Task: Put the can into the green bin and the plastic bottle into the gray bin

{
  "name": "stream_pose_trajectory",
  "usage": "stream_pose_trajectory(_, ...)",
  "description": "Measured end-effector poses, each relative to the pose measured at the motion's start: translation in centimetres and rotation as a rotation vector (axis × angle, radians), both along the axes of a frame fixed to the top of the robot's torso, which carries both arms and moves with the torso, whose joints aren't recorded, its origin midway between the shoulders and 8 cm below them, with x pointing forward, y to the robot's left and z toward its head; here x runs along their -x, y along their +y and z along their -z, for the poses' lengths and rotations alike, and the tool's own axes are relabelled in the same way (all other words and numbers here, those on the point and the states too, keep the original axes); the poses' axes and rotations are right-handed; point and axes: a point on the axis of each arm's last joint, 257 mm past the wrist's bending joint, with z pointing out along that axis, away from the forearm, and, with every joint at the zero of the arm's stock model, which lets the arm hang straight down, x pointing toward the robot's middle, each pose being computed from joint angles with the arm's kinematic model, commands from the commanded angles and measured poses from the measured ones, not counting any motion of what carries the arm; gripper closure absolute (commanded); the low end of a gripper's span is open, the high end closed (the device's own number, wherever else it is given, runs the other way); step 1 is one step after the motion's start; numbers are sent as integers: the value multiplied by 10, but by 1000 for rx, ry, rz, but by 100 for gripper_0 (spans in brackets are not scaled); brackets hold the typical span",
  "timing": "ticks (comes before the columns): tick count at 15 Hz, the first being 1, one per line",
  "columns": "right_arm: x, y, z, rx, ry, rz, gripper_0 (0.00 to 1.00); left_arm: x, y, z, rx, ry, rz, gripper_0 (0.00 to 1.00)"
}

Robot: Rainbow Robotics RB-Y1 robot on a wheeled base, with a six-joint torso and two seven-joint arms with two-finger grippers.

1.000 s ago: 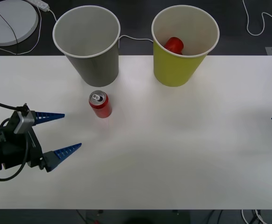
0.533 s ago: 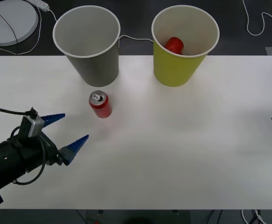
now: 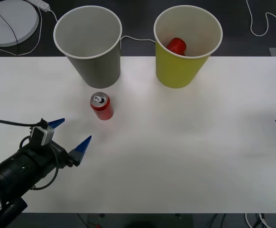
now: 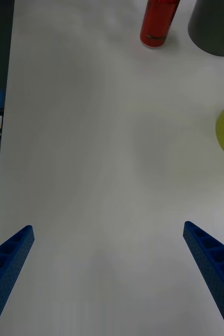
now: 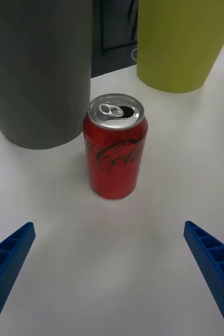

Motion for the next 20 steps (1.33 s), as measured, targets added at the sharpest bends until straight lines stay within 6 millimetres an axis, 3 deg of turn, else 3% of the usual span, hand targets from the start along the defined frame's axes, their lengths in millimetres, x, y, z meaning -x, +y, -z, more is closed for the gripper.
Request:
stream_pose_trajectory(8, 0, 0, 0, 0, 0, 0, 0, -8, -19, 20, -16, -39, -20, 0)
stream_pose_trajectory(20, 0, 0, 0, 0, 0, 0, 0, -63, -58, 25, 33, -80, -44, 0)
